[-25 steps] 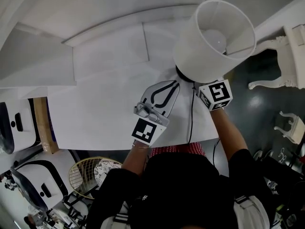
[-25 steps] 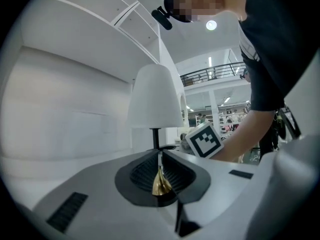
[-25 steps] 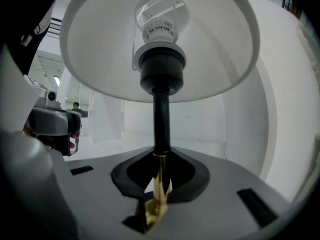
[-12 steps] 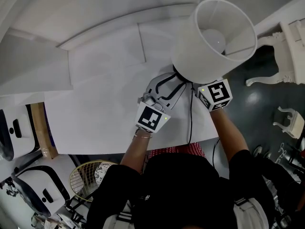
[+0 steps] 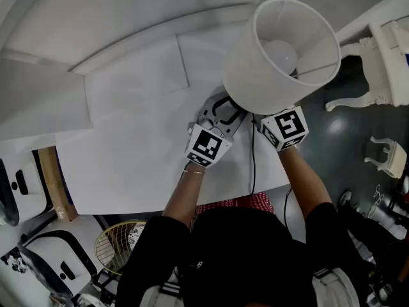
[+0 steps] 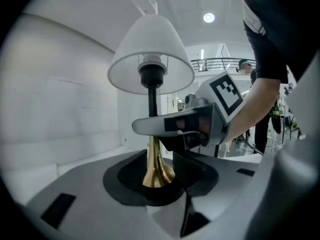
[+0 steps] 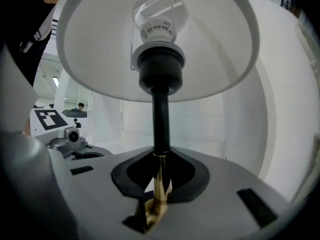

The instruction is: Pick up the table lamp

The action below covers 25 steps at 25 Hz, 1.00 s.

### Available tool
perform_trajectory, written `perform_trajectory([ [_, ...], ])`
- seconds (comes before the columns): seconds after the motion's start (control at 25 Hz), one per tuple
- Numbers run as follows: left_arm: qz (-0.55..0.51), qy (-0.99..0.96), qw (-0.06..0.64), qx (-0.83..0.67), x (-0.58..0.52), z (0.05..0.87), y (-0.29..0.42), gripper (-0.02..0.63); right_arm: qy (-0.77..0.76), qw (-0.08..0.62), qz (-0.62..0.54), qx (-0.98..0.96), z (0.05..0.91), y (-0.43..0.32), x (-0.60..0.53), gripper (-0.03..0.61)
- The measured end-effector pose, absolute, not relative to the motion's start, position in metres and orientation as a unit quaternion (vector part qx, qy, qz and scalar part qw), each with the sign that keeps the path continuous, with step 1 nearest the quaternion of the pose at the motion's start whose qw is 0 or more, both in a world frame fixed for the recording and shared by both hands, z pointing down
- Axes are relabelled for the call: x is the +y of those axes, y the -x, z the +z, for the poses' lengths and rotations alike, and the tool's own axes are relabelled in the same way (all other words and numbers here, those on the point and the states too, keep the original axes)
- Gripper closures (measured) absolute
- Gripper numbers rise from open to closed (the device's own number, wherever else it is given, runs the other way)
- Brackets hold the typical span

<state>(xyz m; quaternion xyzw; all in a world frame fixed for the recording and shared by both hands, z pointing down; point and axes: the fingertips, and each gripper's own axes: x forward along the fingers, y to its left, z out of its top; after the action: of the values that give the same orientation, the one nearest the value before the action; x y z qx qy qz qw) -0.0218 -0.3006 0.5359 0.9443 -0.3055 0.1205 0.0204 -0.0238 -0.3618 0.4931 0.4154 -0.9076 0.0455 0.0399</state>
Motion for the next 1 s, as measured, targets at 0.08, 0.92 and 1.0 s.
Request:
perform_trajectory([
  [0.08,0.119,-0.946,0.026,-0.300,-0.305,0.538,0.017,0.463,-0.417,0.041,0.045,-0.907,0.493,0.024,-0.362,0.524],
  [0.92,0.112,-0.950,0.040,-0.289,-0.331,0.546,-0.017,0.448,-0.420,0.031,0.047,-0.906,0.490,0.025,-0.360,0.525],
  [1.0,0.110,-0.950,0.041,-0.289,-0.333,0.546,-0.019,0.448,-0.420,0.031,0.047,-0.906,0.489,0.025,-0.360,0.525],
])
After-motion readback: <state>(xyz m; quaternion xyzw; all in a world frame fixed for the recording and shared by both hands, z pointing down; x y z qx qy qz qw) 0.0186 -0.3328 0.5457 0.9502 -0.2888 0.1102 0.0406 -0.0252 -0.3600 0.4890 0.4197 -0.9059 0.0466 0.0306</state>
